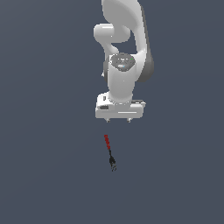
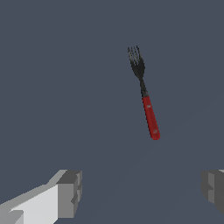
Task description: Pick up the object and move it to a goal position.
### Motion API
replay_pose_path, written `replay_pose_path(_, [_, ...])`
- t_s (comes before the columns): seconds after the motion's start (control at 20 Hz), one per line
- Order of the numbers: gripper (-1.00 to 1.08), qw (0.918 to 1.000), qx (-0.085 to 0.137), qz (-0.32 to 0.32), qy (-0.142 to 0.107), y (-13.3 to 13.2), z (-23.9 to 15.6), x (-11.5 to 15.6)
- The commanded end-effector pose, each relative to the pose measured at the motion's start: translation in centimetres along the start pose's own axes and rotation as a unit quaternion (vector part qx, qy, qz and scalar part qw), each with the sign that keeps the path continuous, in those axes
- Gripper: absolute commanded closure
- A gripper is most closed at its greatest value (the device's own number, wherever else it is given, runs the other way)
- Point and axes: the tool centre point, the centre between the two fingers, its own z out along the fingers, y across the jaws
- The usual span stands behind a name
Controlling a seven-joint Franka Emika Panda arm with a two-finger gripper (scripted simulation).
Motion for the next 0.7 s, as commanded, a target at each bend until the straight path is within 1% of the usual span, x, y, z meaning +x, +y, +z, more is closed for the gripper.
replay_pose_path(0.0, [-0.92,1.0000,0.000,0.000,0.000,0.0,0.0,0.0])
replay_pose_path(0.15, [-0.92,1.0000,0.001,-0.001,0.000,-0.4,-0.1,0.1])
replay_pose_path(0.45, [-0.92,1.0000,0.008,-0.004,0.000,-2.6,-0.8,0.1])
replay_pose_path(0.65, [-0.92,1.0000,0.008,-0.003,0.000,-2.7,-0.8,0.0])
